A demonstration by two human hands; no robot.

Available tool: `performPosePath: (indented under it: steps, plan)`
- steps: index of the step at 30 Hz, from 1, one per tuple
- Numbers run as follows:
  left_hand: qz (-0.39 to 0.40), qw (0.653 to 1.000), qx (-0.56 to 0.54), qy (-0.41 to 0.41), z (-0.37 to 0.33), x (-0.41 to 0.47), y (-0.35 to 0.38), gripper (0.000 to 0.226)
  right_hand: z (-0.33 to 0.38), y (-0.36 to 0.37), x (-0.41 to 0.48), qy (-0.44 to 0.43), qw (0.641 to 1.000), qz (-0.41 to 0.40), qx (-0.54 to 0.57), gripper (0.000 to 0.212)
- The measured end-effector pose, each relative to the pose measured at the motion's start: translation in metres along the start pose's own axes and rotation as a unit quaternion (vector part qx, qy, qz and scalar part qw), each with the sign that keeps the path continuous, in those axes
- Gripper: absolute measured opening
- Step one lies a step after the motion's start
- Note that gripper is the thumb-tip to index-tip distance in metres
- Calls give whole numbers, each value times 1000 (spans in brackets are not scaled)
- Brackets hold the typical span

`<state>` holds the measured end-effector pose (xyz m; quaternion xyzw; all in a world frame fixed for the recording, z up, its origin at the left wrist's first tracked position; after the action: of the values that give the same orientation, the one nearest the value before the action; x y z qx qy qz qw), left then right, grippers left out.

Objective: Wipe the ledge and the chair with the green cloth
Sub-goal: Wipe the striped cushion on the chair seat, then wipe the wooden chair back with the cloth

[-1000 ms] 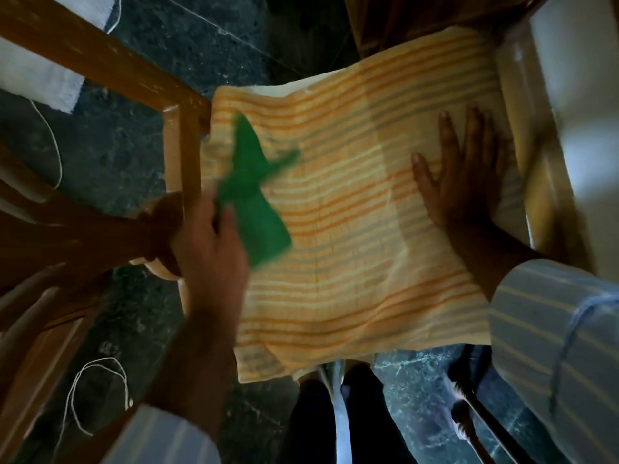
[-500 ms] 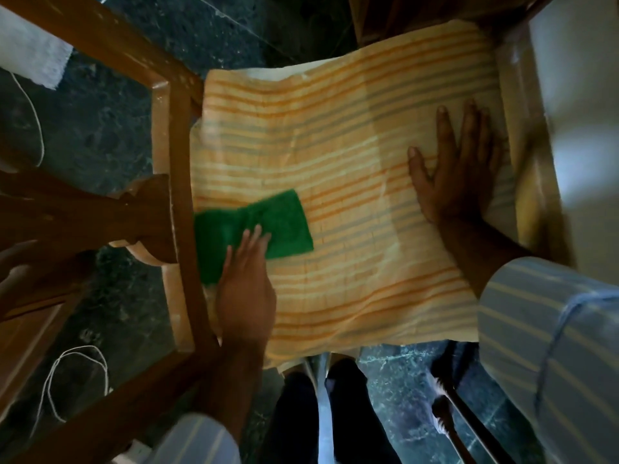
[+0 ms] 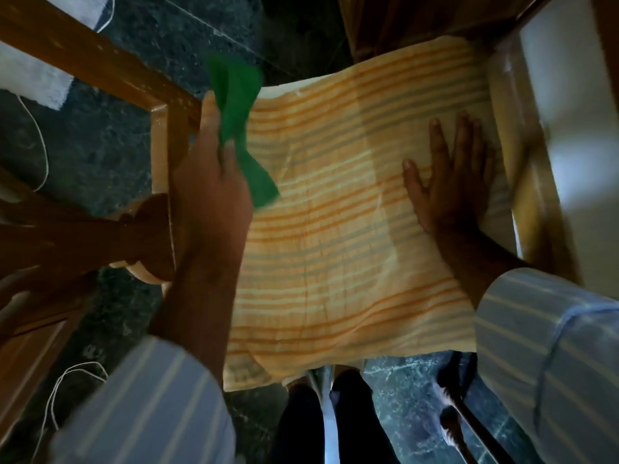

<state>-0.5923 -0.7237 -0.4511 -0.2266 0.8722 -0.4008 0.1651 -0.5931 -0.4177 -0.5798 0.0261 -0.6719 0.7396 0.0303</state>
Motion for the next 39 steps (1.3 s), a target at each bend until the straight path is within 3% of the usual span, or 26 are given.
performPosePath:
  steps: [2, 4, 8, 12, 14, 17, 19, 21, 23, 25, 28, 30, 32, 37, 39]
  plan:
    - [-9, 995, 22, 93, -19, 34, 21, 38, 0, 0, 0, 1, 1000, 5, 3, 74]
    - [34, 984, 86, 150, -27, 37, 51, 44, 1, -2, 0, 0, 1000, 5, 5, 74]
    - [246, 920, 200, 231, -3, -45, 101, 72, 3, -6, 0, 2, 1000, 6, 1, 74]
    - [260, 922, 142, 248, 27, -104, 101, 72, 3, -8, 0, 1, 1000, 3, 8, 75]
    - [265, 924, 118, 250, 27, -109, 96, 61, 5, -11, 0, 0, 1000, 12, 14, 74]
    - [258, 943, 46, 203, 21, -100, 81, 51, 7, -21, 2, 5, 998, 40, 37, 70]
    - [149, 977, 46, 146, 21, -85, 67, 41, 14, -30, 3, 22, 994, 52, 95, 63]
    - [62, 993, 95, 25, 29, -66, 56, 43, 26, -40, 2, 38, 988, 49, 139, 49]
    - [85, 984, 113, -106, 38, -54, 51, 59, 41, -50, -6, 66, 981, 66, 170, 44]
    - [134, 971, 90, -179, 39, -48, 54, 64, 54, -56, -12, 100, 965, 92, 224, 59]
    - [174, 957, 27, -228, 28, -46, 61, 50, 59, -63, -7, 188, 914, 156, 325, 84]
    - [208, 940, -33, -267, 23, -44, 62, 39, 55, -61, -1, 211, 874, 222, 378, 79]
    - [235, 922, -108, -288, 16, -44, 56, 33, 52, -58, 1, 227, 834, 247, 439, 60]
    - [204, 943, -148, -215, -17, -39, 9, 25, 60, -101, -1, 274, 755, 182, 567, 19]
    - [189, 952, -154, -187, -40, -35, -20, 21, 66, -132, 2, 264, 742, 166, 593, 12]
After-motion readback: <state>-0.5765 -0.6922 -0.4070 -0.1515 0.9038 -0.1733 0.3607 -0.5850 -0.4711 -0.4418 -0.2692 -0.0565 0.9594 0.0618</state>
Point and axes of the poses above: each hand's wrist, its own x-axis towards the middle knuckle, its own y-axis out of the palm, z = x × y, the point moved 1 cm from there along x, towards the middle knuckle, and after that the axes turned 10 degrees about -y, right-handed, at the moved point
